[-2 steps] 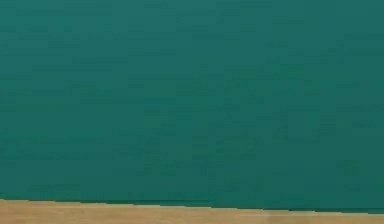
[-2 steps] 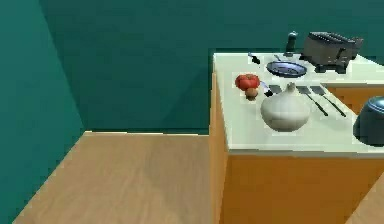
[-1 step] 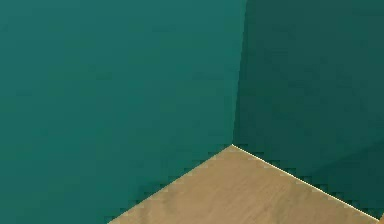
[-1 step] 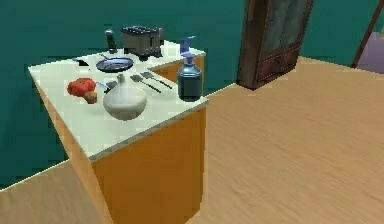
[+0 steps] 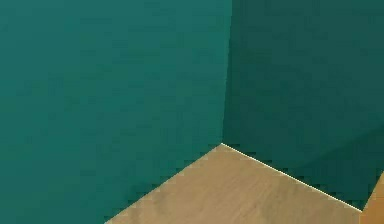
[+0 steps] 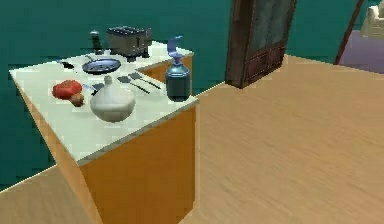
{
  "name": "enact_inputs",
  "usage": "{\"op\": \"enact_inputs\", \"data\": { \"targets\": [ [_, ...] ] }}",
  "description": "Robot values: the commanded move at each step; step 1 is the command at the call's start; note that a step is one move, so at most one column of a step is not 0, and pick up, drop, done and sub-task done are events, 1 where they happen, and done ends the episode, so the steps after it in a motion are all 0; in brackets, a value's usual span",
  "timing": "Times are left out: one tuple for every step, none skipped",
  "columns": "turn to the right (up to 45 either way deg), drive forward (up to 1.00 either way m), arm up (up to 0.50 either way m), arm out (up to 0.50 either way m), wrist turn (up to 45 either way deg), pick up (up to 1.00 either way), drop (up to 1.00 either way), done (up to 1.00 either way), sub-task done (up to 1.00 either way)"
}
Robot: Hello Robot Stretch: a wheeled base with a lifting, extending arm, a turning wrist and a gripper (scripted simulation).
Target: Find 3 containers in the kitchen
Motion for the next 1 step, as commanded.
{"op": "enact_inputs", "data": {
  "targets": [
    [0.0,0.45,0.00,0.00,0.0,0.00,0.00,0.00,0.00]
  ]
}}
